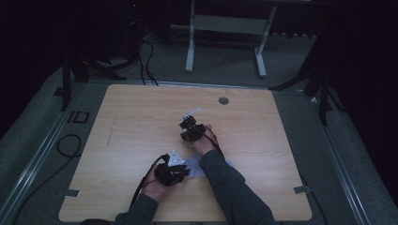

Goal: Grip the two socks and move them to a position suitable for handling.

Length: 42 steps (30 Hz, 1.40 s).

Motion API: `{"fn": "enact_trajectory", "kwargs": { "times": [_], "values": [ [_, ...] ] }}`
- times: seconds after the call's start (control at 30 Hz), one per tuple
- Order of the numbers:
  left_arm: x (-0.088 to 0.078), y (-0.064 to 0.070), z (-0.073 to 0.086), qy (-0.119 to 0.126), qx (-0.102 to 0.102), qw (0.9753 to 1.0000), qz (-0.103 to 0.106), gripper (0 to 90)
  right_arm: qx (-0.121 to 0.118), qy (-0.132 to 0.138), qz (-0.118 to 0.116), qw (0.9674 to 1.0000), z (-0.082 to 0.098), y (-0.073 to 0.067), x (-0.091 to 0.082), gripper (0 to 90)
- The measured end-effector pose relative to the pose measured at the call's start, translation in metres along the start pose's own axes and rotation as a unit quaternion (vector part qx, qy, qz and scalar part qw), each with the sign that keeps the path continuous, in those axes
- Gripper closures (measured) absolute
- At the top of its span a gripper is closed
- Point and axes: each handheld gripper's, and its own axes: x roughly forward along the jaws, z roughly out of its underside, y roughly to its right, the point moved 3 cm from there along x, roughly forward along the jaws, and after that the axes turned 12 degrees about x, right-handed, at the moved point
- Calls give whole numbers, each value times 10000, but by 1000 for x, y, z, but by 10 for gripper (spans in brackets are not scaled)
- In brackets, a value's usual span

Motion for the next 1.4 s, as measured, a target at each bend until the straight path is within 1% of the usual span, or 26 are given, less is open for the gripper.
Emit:
{"fn": "enact_trajectory", "kwargs": {
  "times": [0.07,0.13,0.17,0.2,0.23,0.33,0.4,0.5,0.63,0.7,0.8,0.93,1.03,1.07,1.13,1.2,1.27,1.33,1.4],
  "values": [
    [0,0,0,0,-2,10000,-5,747,16,121,-75,9999,-1,1,-10,883],
    [0,0,0,5,-6,10000,-6,747,64,300,-133,9994,-2,2,-22,883],
    [0,0,0,5,-6,10000,-6,747,64,300,-133,9994,-2,2,-22,883],
    [0,0,0,11,-14,10000,-5,747,78,355,-154,9992,-3,3,-27,883],
    [0,0,0,11,-4,10000,-13,747,127,535,-212,9983,-4,5,-40,883],
    [0,0,0,16,-20,10000,-10,747,219,704,-332,9967,-4,11,-54,882],
    [0,0,0,25,-26,10000,-10,747,323,813,-415,9953,-2,15,-63,885],
    [0,0,0,17,-12,10000,-15,746,424,963,-453,9934,1,23,-74,885],
    [0,0,0,15,-13,10000,-11,746,490,1112,-420,9917,7,34,-87,888],
    [0,0,0,12,-13,10000,-2,747,499,1145,-333,9916,13,42,-92,888],
    [0,0,0,3,-12,10000,-7,747,575,1170,-198,9913,23,55,-97,888],
    [0,0,0,19,-30,10000,-6,747,819,1169,-89,9897,36,76,-99,888],
    [0,0,0,25,-38,10000,3,747,923,1147,133,9890,44,90,-98,888],
    [0,0,0,27,-37,10000,1,747,961,1125,167,9889,46,92,-98,888],
    [0,0,0,28,-37,10000,0,747,920,1115,356,9889,50,98,-97,887],
    [0,0,0,28,-37,10000,-1,747,919,1106,435,9887,53,102,-97,887],
    [1,0,0,30,-32,10000,-5,747,911,1111,585,9879,56,104,-98,887],
    [1,0,0,31,-31,10000,-8,747,892,1064,649,9882,59,106,-96,885],
    [1,0,0,33,-29,10000,-12,746,850,1020,776,9881,63,107,-95,883]
  ]
}}
